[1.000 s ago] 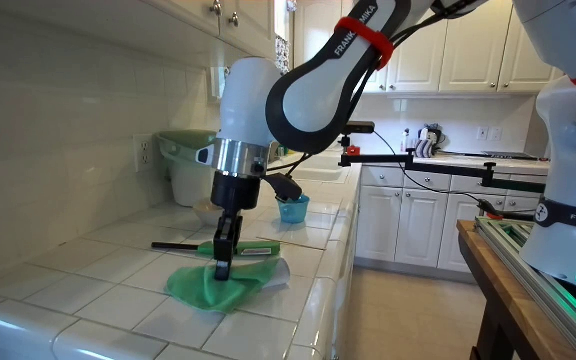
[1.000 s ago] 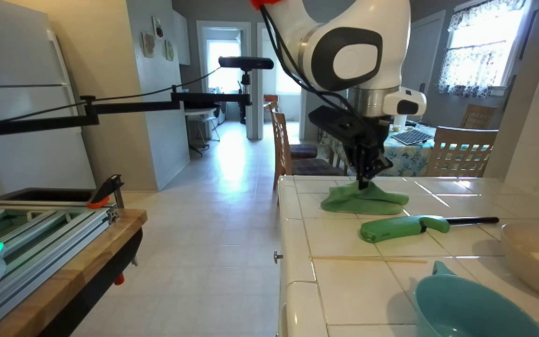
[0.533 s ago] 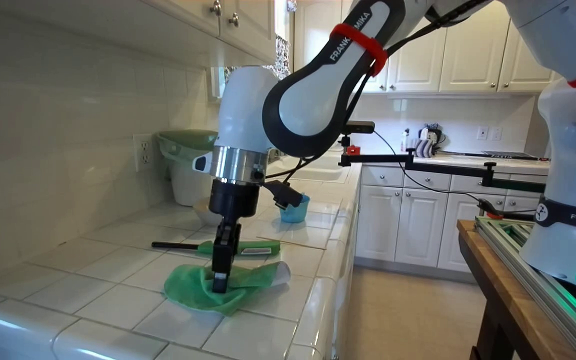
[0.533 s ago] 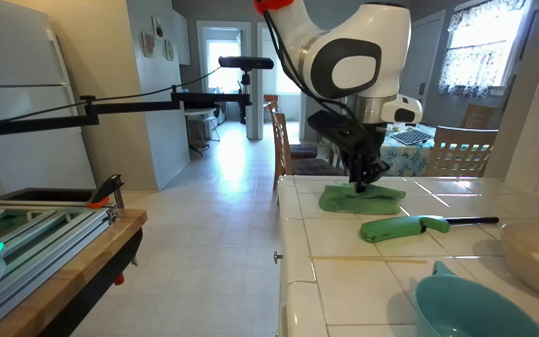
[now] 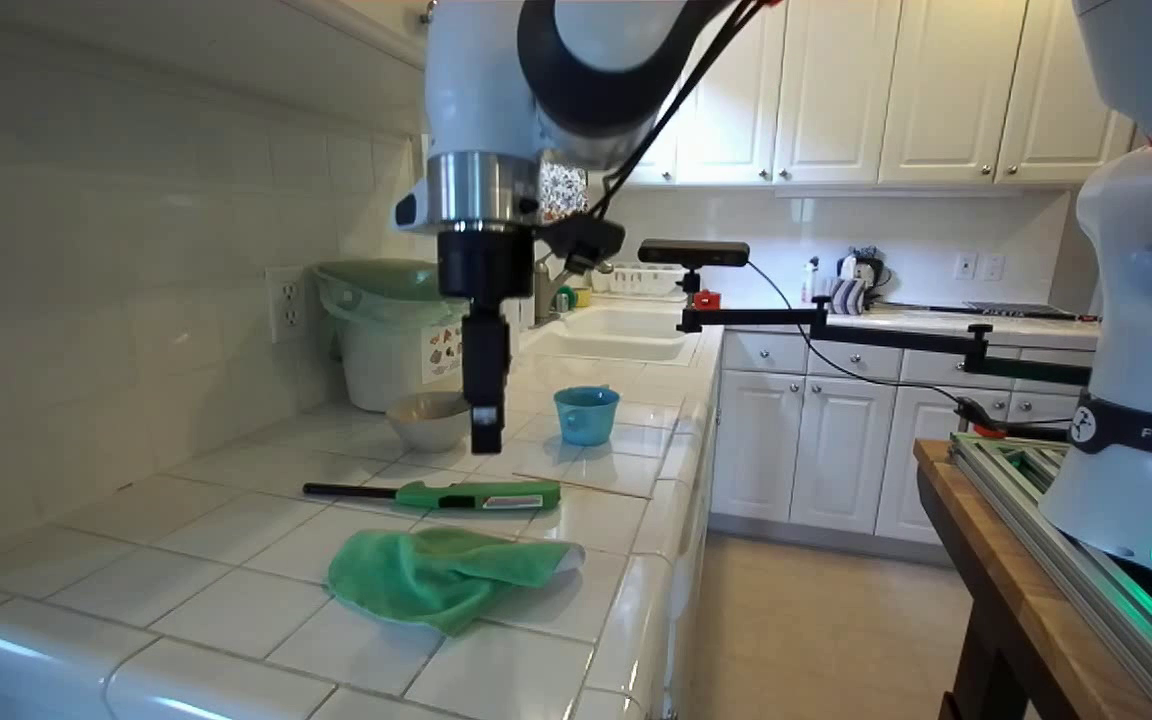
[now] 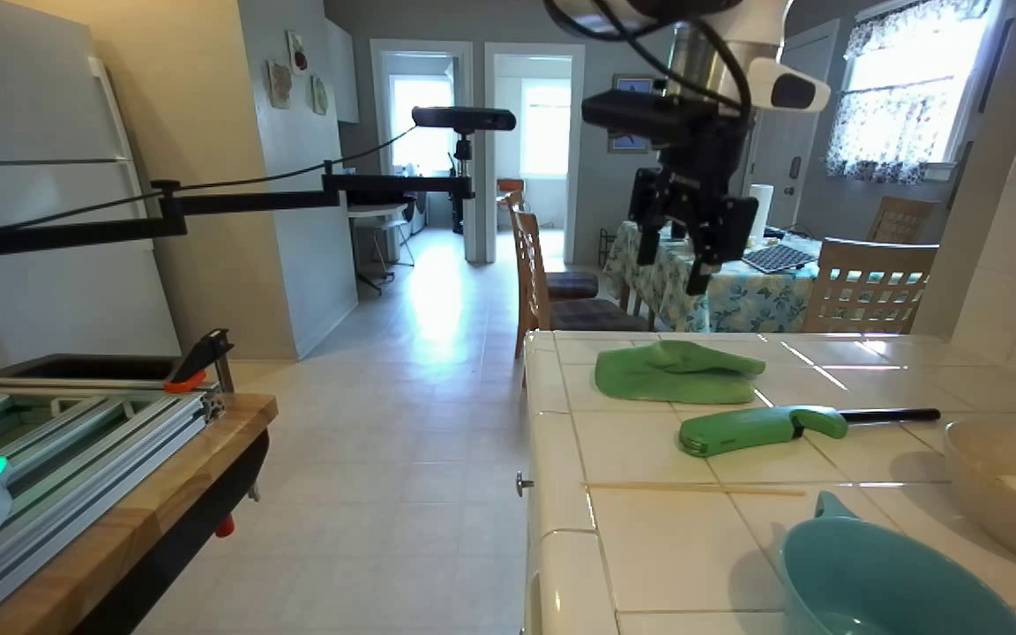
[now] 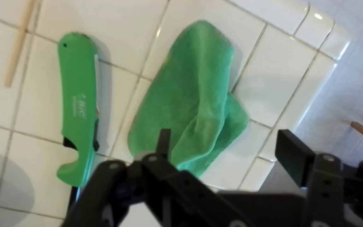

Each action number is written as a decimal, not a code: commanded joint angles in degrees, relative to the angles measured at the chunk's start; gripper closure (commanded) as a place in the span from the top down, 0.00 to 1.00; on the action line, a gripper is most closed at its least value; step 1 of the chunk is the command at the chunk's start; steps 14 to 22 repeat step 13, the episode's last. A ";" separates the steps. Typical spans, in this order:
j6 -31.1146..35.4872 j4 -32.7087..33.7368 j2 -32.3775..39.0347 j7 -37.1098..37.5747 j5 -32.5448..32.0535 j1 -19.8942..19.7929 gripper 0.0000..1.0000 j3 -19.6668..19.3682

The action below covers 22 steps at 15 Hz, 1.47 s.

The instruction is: Use the towel to wipe the green object

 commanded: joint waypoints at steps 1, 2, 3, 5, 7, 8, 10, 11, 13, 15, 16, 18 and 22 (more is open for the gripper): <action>-11.45 -1.03 -6.18 2.05 -0.47 1.70 1.00 -2.62; -15.30 -1.14 -8.00 3.01 -1.28 2.08 1.00 -3.21; -18.35 -1.36 -9.57 3.86 -1.68 2.28 1.00 -3.63; -24.65 -1.68 -12.20 8.23 -4.49 3.21 1.00 -4.88; -24.17 -0.31 -11.27 5.66 -2.71 2.75 1.00 -4.57; -24.71 -0.54 -11.74 6.46 -3.13 2.91 1.00 -4.73; -24.74 -0.96 -11.74 7.04 -3.41 3.04 1.00 -4.78; -24.74 -1.04 -11.69 7.12 -3.44 3.06 1.00 -4.80; -24.74 -1.08 -11.69 7.17 -3.45 3.06 1.00 -4.85; -24.74 -1.08 -11.69 7.17 -3.45 3.06 1.00 -4.85; -24.74 -1.08 -11.69 7.17 -3.45 3.06 1.00 -4.85; -24.74 -1.08 -11.69 7.17 -3.45 3.06 1.00 -4.85; -24.74 -1.08 -11.69 7.17 -3.45 3.06 1.00 -4.85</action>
